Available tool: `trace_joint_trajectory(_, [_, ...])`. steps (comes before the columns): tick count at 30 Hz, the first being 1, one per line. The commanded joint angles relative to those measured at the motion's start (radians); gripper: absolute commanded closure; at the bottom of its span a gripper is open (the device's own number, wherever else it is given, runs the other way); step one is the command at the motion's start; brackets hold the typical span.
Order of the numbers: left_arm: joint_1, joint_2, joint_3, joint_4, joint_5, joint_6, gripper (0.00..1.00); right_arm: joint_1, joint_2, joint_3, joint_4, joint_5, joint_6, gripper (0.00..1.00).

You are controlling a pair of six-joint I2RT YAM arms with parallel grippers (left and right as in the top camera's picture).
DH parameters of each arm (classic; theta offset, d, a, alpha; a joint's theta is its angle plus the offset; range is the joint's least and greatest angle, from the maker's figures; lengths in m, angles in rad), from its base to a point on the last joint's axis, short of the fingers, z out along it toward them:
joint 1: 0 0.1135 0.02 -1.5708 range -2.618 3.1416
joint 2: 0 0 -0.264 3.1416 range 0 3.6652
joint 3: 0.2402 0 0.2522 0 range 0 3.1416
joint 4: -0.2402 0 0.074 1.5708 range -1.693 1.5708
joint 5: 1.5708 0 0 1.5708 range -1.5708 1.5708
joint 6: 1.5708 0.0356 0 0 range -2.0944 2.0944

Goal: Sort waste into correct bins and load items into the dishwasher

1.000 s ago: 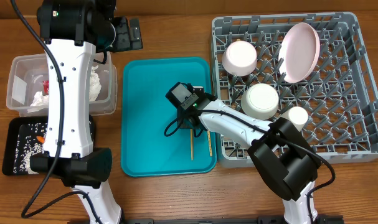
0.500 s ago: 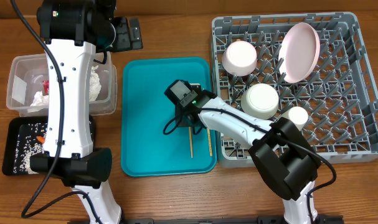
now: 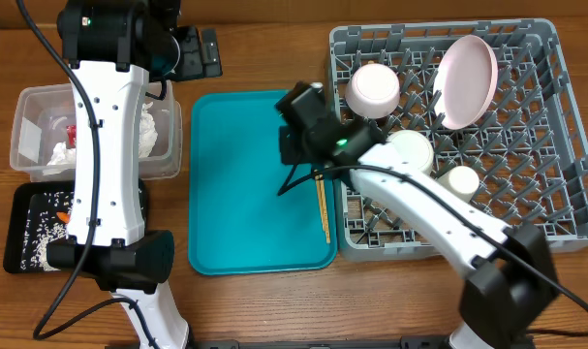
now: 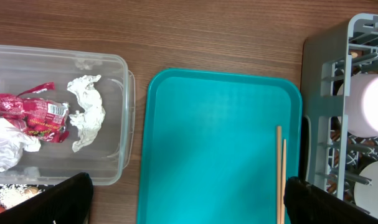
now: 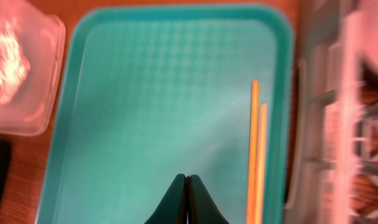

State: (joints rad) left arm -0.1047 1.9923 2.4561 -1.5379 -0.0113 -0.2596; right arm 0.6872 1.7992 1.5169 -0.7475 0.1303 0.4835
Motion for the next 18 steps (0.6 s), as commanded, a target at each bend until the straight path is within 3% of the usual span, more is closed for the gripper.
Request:
trace_joint_trajectory(1, [-0.007,-0.023,0.019,0.001,0.011,-0.01,0.0,-0.01,-0.031,0.023,-0.01,-0.018,-0.036,0.96])
trace_joint_trajectory(5, [-0.007,-0.023,0.019,0.002,0.011,-0.01,0.0,-0.008,-0.017,0.019,-0.019,-0.021,-0.035,0.86])
trace_joint_trajectory(11, [-0.007,-0.023,0.019,0.001,0.011,-0.01,0.0,-0.007,0.003,-0.026,0.012,-0.024,-0.018,0.56])
trace_joint_trajectory(18, [-0.007,-0.023,0.019,0.001,0.011,-0.01,0.0,0.006,0.066,-0.052,0.056,-0.028,0.018,0.52])
